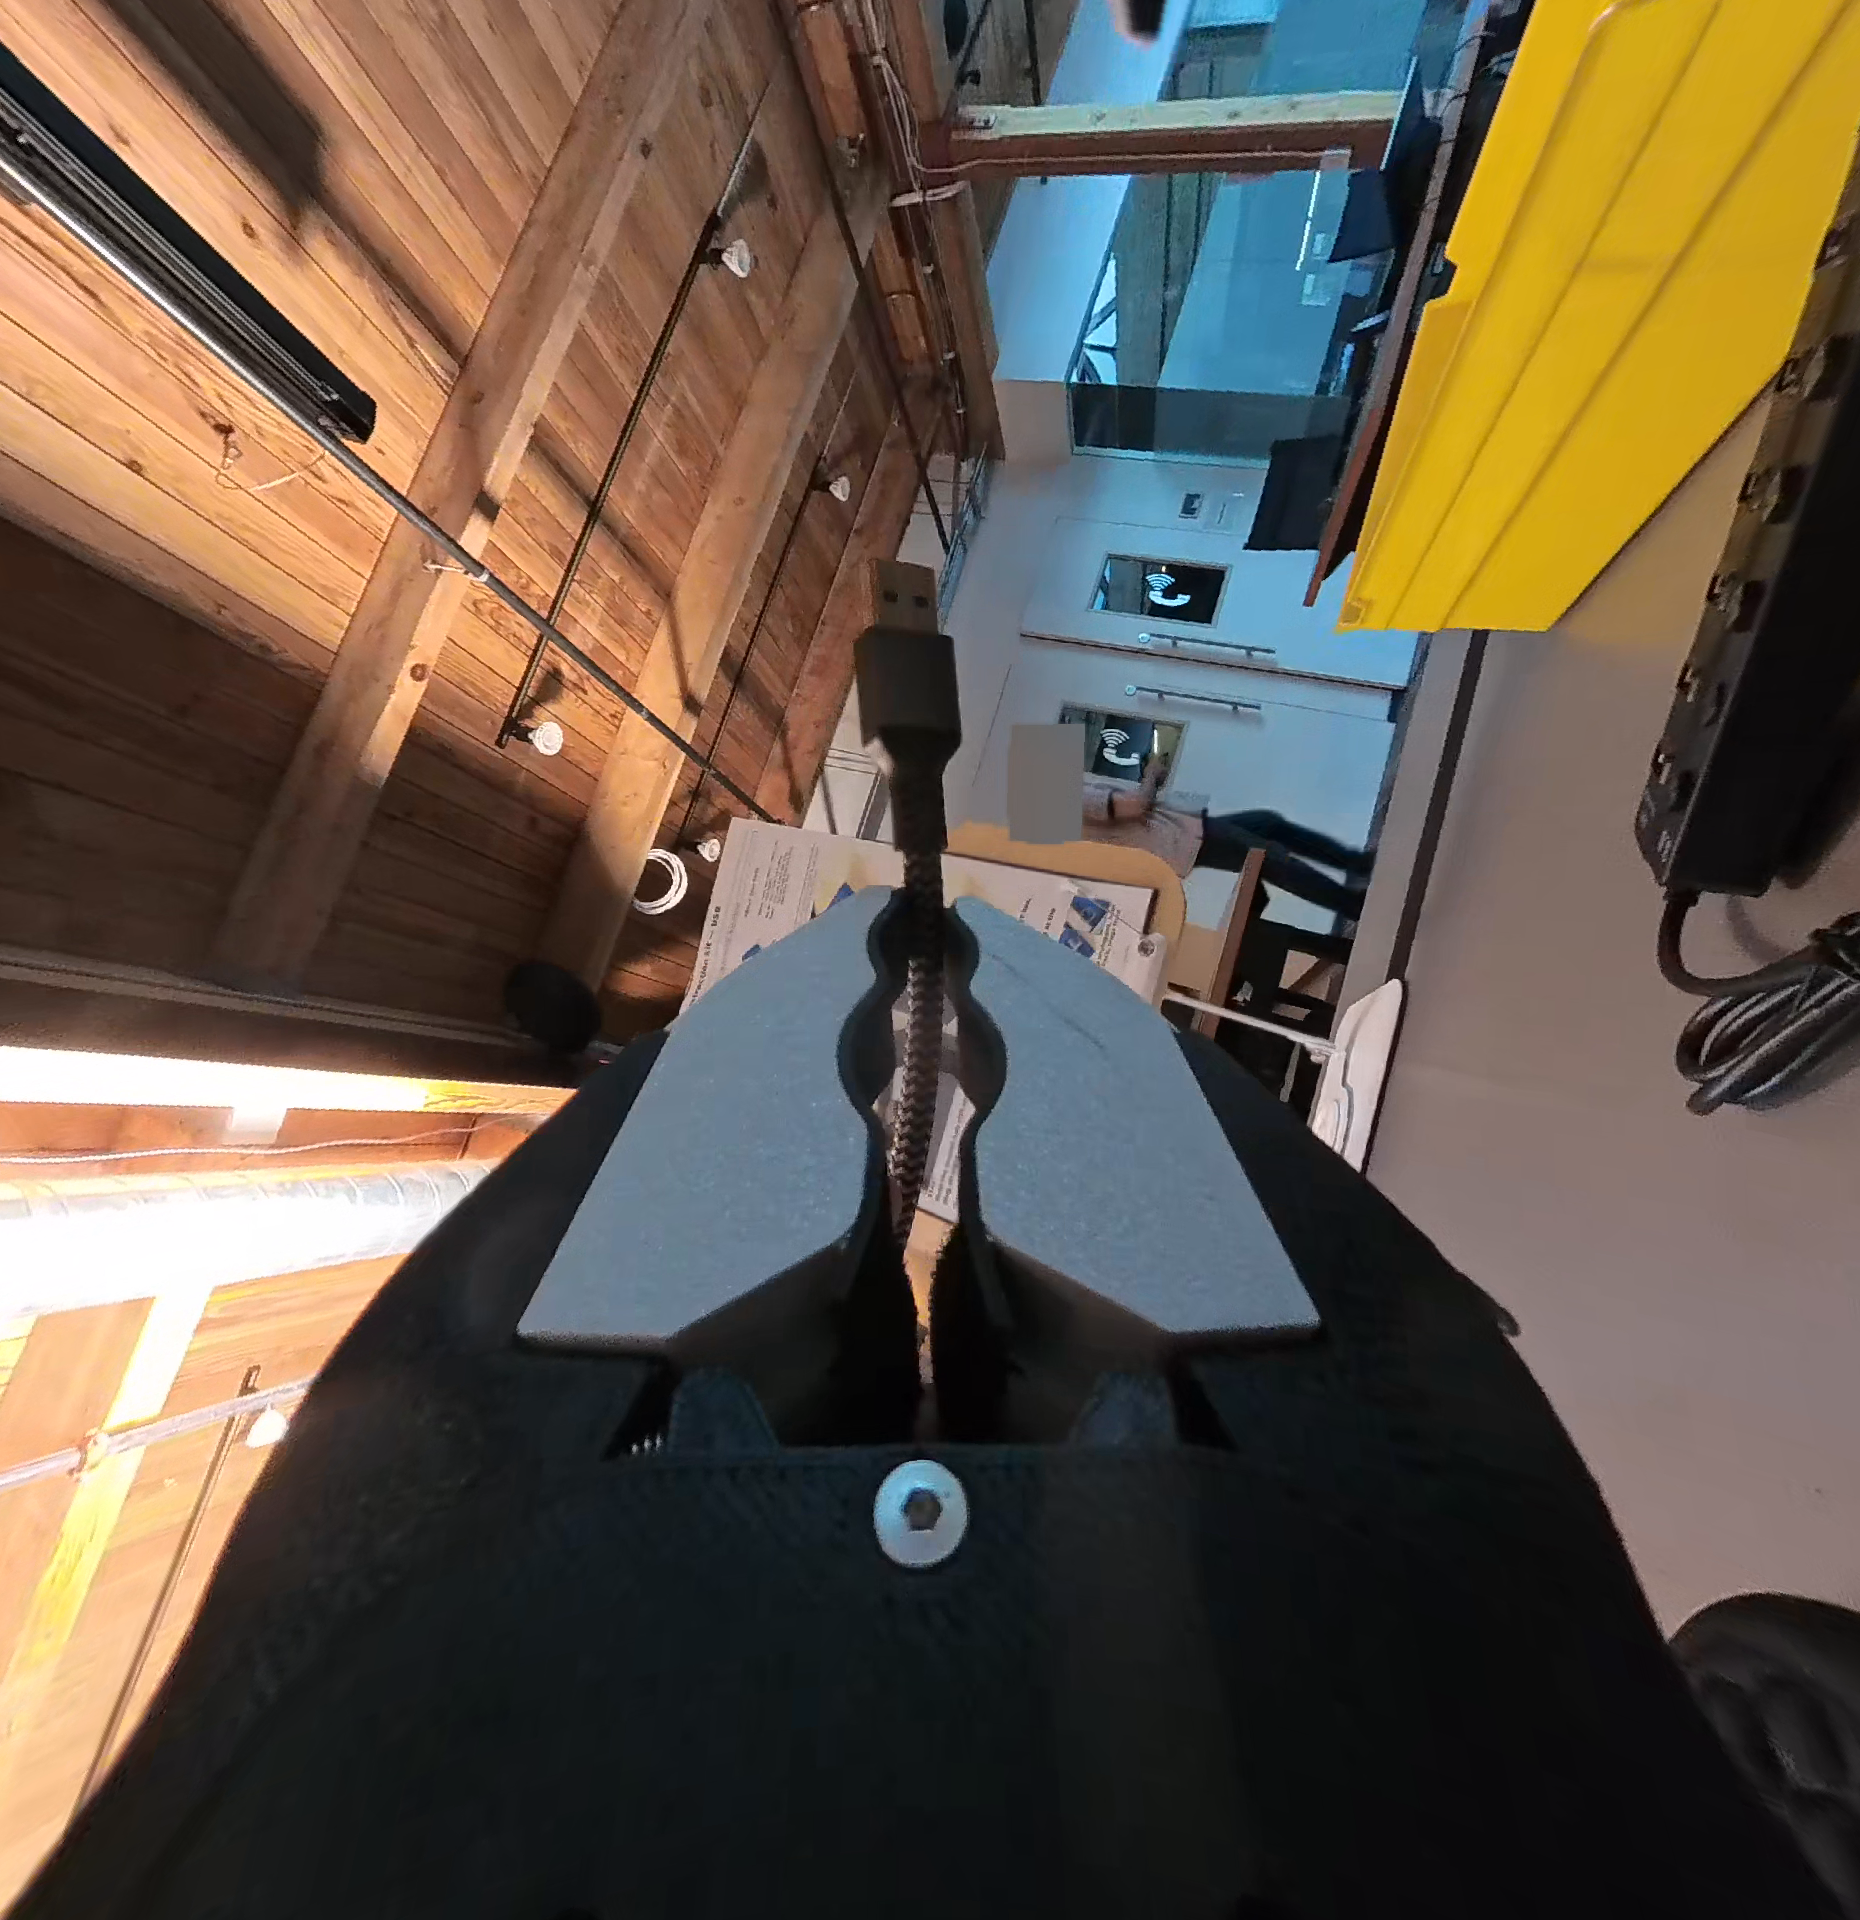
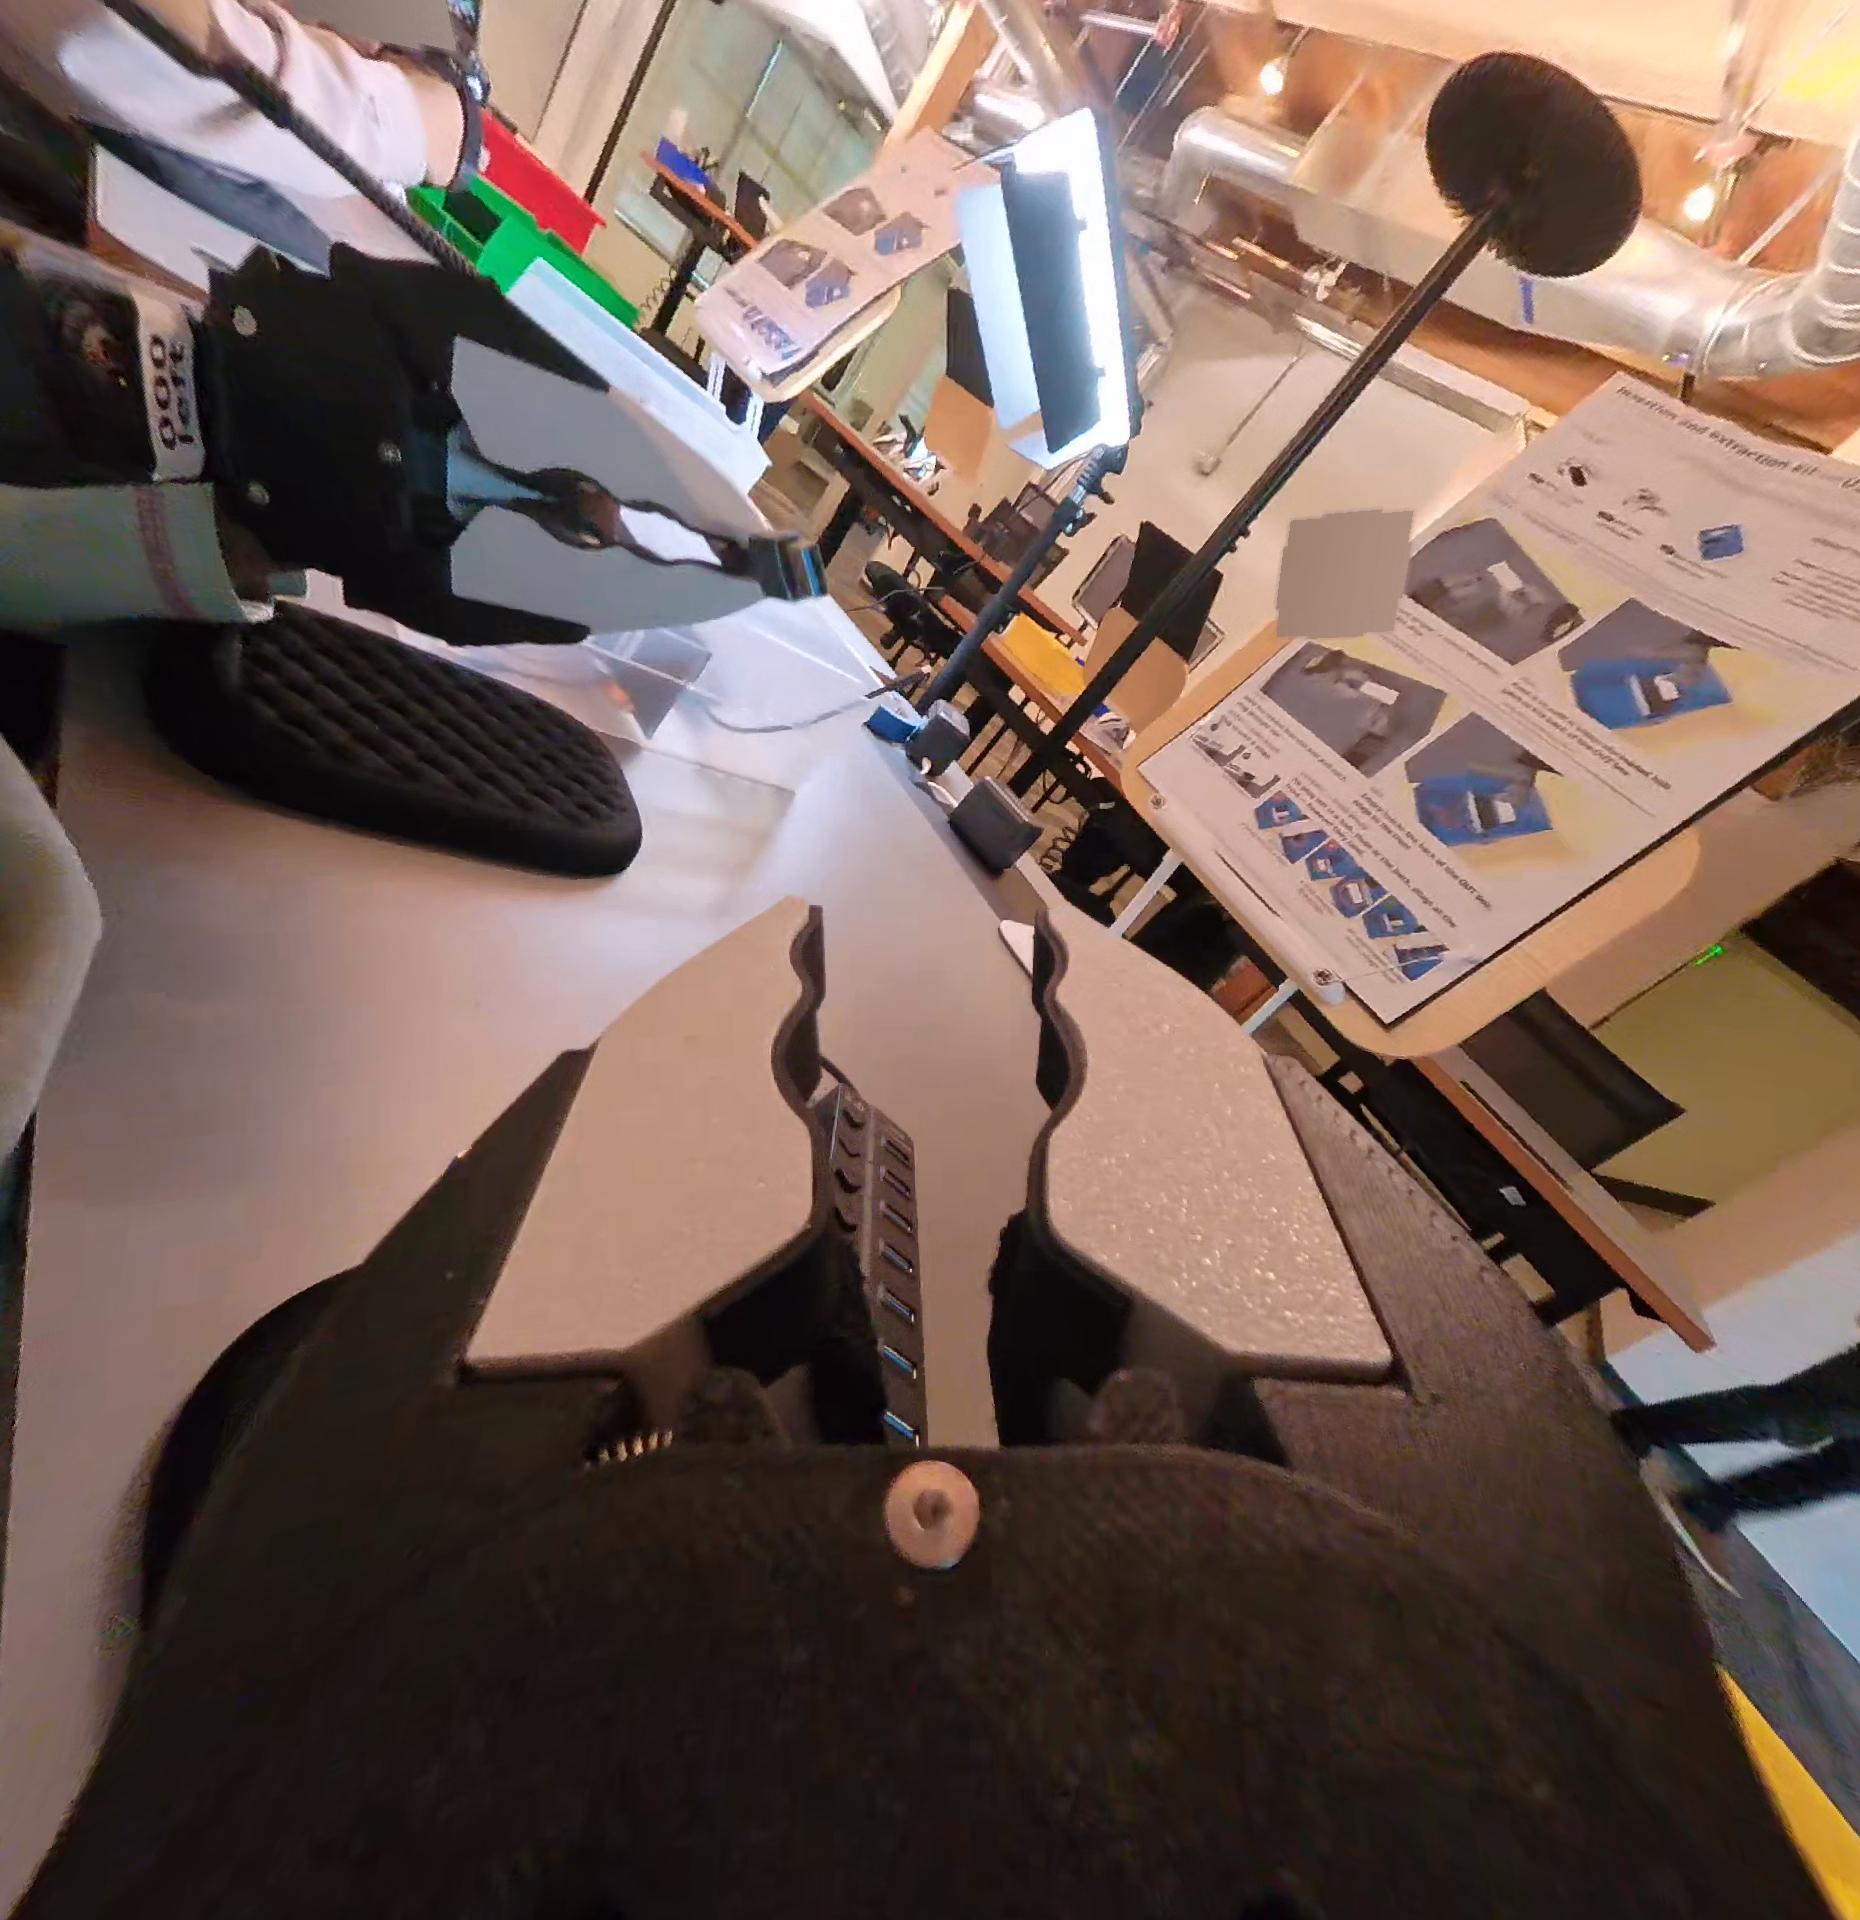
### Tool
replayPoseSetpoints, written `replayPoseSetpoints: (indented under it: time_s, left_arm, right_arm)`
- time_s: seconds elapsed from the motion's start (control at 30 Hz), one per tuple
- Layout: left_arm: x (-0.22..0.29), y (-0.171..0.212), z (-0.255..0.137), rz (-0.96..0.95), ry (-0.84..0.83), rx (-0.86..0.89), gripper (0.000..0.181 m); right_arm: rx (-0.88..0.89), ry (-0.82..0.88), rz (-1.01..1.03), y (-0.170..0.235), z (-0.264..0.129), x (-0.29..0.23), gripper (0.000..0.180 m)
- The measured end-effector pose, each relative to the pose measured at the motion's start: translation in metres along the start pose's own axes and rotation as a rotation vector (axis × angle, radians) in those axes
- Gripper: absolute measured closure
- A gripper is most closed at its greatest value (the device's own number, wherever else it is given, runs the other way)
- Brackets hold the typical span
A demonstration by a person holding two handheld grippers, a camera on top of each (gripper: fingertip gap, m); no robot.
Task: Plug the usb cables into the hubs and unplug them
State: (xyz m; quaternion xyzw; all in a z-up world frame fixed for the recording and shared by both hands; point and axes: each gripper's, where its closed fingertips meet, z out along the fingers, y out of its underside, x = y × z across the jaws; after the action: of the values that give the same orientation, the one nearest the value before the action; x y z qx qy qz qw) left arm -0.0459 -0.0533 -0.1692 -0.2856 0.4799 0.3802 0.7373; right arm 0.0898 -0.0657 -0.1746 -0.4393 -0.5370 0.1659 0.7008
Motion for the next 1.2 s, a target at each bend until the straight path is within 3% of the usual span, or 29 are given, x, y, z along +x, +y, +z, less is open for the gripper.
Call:
replayPoseSetpoints:
  time_s: [0.23, 0.53, 0.73, 0.93, 1.03, 1.2]
  left_arm:
    - [0.003, -0.006, 0.001, -0.007, 0.01, 0.019, 0.175]
    - [0.004, -0.006, 0.0, -0.005, 0.015, 0.025, 0.175]
    - [0.018, -0.015, -0.001, -0.178, 0.165, 0.078, 0.175]
    - [0.032, -0.017, -0.004, -0.196, 0.29, 0.091, 0.175]
    - [0.037, -0.021, -0.006, -0.196, 0.324, 0.109, 0.175]
    - [0.021, -0.016, -0.009, -0.192, 0.234, 0.137, 0.17]
  right_arm:
    - [-0.038, -0.066, -0.035, 0.004, 0.019, -0.017, 0.139]
    - [0.101, -0.064, -0.019, -0.018, 0.054, -0.031, 0.14]
    - [0.152, -0.079, -0.011, -0.028, 0.065, -0.04, 0.141]
    - [0.149, -0.144, 0.064, -0.028, 0.079, -0.054, 0.147]
    - [0.107, -0.172, 0.079, -0.023, 0.084, -0.06, 0.167]
    - [0.151, -0.113, 0.135, -0.039, 0.094, -0.062, 0.17]
